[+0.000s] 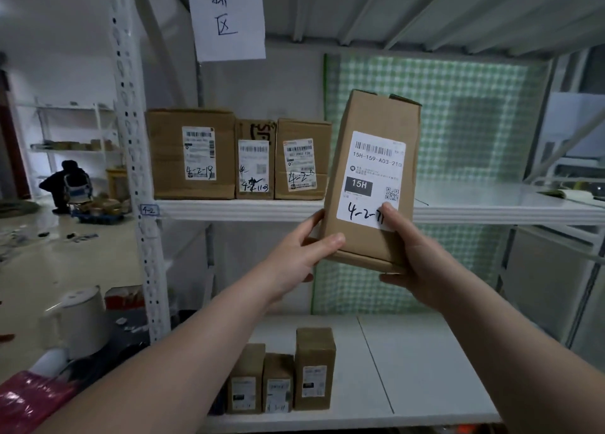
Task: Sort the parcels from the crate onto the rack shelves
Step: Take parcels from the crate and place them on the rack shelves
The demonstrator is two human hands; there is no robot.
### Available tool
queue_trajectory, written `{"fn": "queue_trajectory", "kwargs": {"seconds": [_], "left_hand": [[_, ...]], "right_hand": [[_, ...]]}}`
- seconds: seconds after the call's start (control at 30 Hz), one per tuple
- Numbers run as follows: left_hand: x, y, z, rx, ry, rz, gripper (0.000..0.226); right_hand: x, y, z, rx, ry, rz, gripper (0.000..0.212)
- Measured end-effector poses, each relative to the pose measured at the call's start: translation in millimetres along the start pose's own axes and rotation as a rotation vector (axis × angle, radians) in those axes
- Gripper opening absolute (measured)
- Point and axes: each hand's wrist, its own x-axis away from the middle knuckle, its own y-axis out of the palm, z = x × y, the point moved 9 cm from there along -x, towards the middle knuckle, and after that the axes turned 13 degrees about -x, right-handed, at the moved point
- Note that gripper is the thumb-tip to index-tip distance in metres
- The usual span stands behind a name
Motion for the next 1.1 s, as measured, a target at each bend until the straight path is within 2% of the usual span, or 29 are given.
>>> {"fn": "queue_trajectory", "kwargs": {"seconds": [0.07, 0.17, 0.3, 0.37, 0.6, 0.67, 0.8, 1.1], "left_hand": [[-29, -5, 3, -0.01, 0.022, 0.001, 0.057], [-67, -9, -1, -0.027, 0.05, 0.003, 0.062], [-104, -7, -12, -0.066, 0.076, 0.034, 0.061], [-121, -8, -14, -0.143, 0.096, 0.063, 0.059], [-170, -22, -20, -0.518, 0.114, 0.214, 0.054], [-182, -28, -22, -0.683, 0.108, 0.266, 0.052], [-203, -29, -37, -0.954, 0.044, 0.29, 0.05], [-243, -12, -81, -1.141, -0.113, 0.223, 0.056]], "right_hand": [[-29, -1, -8, -0.046, -0.043, -0.026, 0.049], [-68, -1, -15, -0.138, -0.119, -0.089, 0.06], [-109, -12, -11, -0.209, -0.166, -0.05, 0.076], [-126, -19, -15, -0.196, -0.202, -0.009, 0.08], [-182, -39, -41, -0.119, -0.34, 0.059, 0.111], [-198, -46, -45, -0.086, -0.366, 0.063, 0.108], [-230, -63, -43, -0.041, -0.38, 0.061, 0.086], [-284, -78, -33, -0.038, -0.404, 0.038, 0.079]]}}
